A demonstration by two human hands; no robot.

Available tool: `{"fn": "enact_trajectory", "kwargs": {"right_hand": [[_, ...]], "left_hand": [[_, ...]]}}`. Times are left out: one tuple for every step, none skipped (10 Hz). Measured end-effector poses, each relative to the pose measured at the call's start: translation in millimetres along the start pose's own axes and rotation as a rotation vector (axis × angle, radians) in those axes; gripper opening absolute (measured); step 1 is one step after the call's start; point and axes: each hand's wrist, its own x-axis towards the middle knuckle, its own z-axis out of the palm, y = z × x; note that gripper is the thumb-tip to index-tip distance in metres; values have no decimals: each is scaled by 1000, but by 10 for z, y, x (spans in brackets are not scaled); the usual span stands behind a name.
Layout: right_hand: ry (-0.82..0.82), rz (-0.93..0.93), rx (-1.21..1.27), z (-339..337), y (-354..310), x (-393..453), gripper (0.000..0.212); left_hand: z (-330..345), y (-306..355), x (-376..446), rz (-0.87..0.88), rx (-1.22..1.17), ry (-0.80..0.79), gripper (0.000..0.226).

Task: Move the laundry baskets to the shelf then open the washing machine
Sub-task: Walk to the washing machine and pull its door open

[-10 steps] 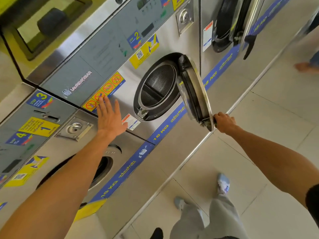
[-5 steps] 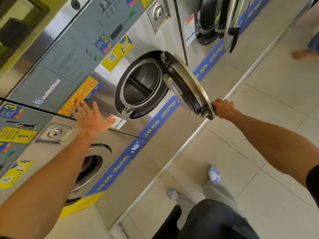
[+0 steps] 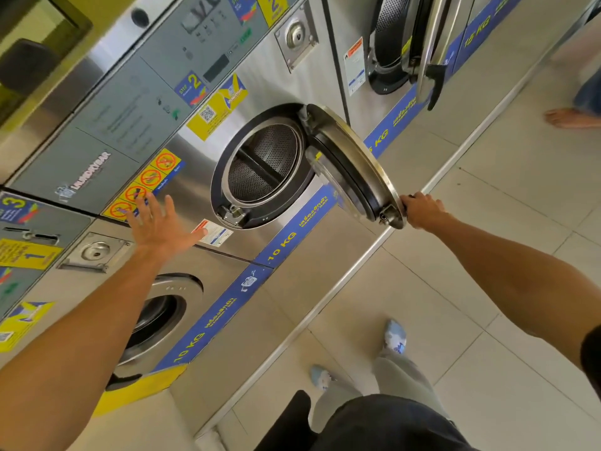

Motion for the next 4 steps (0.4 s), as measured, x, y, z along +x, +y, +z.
{"fn": "enact_trajectory", "kwargs": {"right_hand": [[1, -11, -13, -106, -45, -96, 48], [-6, -14, 33, -277, -106, -189, 49], [24, -55, 35, -467, -249, -317, 50], [62, -116, -5, -590, -219, -18, 49]], "left_hand": [[-32, -121, -28, 24, -8, 9, 128], [-131, -206, -93, 57, -61, -18, 125], [-248, -321, -200, 77, -209, -47, 119], [-255, -504, -357, 94, -326, -7, 116]]}}
